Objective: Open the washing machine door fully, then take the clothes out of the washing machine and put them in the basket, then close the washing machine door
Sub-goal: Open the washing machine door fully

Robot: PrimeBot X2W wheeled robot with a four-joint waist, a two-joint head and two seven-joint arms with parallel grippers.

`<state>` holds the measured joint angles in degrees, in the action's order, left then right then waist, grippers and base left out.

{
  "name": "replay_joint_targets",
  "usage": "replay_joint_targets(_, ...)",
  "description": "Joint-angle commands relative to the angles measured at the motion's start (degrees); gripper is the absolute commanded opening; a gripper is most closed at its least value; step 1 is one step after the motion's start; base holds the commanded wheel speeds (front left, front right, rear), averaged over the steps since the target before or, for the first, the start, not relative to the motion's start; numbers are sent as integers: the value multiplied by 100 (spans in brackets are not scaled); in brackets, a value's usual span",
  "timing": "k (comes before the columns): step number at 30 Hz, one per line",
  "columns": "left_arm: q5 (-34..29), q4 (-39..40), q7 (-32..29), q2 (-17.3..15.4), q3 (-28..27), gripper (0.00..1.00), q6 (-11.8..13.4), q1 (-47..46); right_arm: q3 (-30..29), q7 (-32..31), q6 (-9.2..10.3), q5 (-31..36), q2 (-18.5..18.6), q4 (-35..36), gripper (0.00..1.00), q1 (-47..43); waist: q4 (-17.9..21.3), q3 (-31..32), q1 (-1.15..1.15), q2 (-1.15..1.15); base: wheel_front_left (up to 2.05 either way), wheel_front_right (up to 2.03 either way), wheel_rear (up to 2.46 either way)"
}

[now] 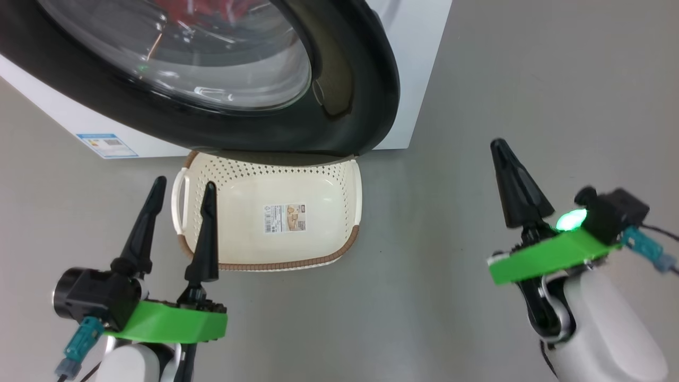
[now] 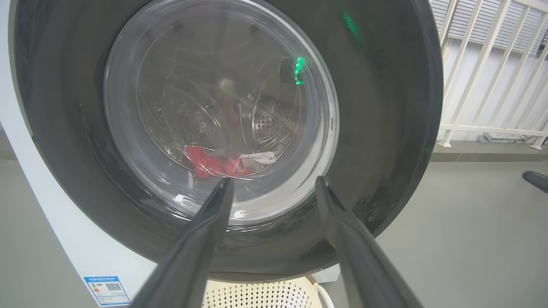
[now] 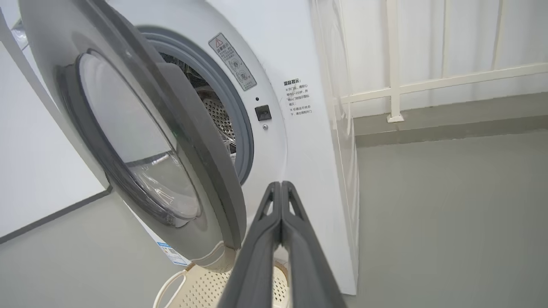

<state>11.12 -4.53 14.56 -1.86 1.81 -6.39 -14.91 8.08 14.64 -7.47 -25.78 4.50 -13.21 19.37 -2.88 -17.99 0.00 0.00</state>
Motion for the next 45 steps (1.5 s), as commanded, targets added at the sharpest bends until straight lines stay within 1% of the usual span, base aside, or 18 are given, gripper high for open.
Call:
replay_joint_targets(1,6,114,44,-102,-155,100,51,-11,191,36,-2,-427,-79,-46,0,244,-10,-11,0,0,0,0,0)
replay_joint_targets(6,26,92,44,-102,-107,100,59,-42,526,30,-2,-2248,-130,-646,0,971,-62,-45,0,0,0,0,0)
replay_joint_targets(9,19,82,44,-102,-102,100,61,-41,692,-273,-2,-3496,-137,-916,0,1443,-115,-74,0,0,0,0,0)
replay_joint_targets(12,27,75,44,-102,-94,100,73,-43,575,-804,-2,-4708,-141,-1133,0,1856,-176,-94,0,0,0,0,0)
replay_joint_targets(15,44,55,44,-102,-63,100,80,-46,365,-1524,-2,-5709,-144,-1492,0,2221,-249,-97,0,0,0,0,0)
replay_joint_targets(18,55,34,44,-102,-30,100,79,-56,158,-2295,-2,-6501,-148,-1983,0,2604,-320,-101,0,0,0,0,0)
replay_joint_targets(21,57,20,44,-102,-6,100,81,-70,35,-3047,-2,-7072,-150,-2499,0,3016,-365,-108,0,0,0,0,0)
replay_joint_targets(23,60,9,44,-102,8,100,86,-73,-24,-3496,-2,-7365,-151,-2885,0,3293,-390,-105,0,0,0,0,0)
replay_joint_targets(26,80,-8,44,-102,10,100,100,-66,-36,-4062,-2,-7606,-117,-3359,0,3686,-426,-108,0,0,0,0,0)
replay_joint_targets(29,101,-23,44,-102,37,100,100,-77,28,-4602,-2,-7724,-90,-3684,0,3997,-464,-117,0,0,0,0,0)
replay_joint_targets(32,134,-50,44,-102,73,100,103,-93,144,-4984,-2,-7685,-57,-3816,0,4207,-504,-118,0,0,0,0,0)
replay_joint_targets(38,195,-123,44,-102,108,100,139,-104,371,-5377,-2,-7492,-68,-3901,0,4373,-574,-73,0,0,0,0,0)
replay_joint_targets(45,312,-235,44,-102,134,100,226,-68,472,-5686,-2,-7440,-89,-3848,0,4202,-684,102,0,0,0,0,0)
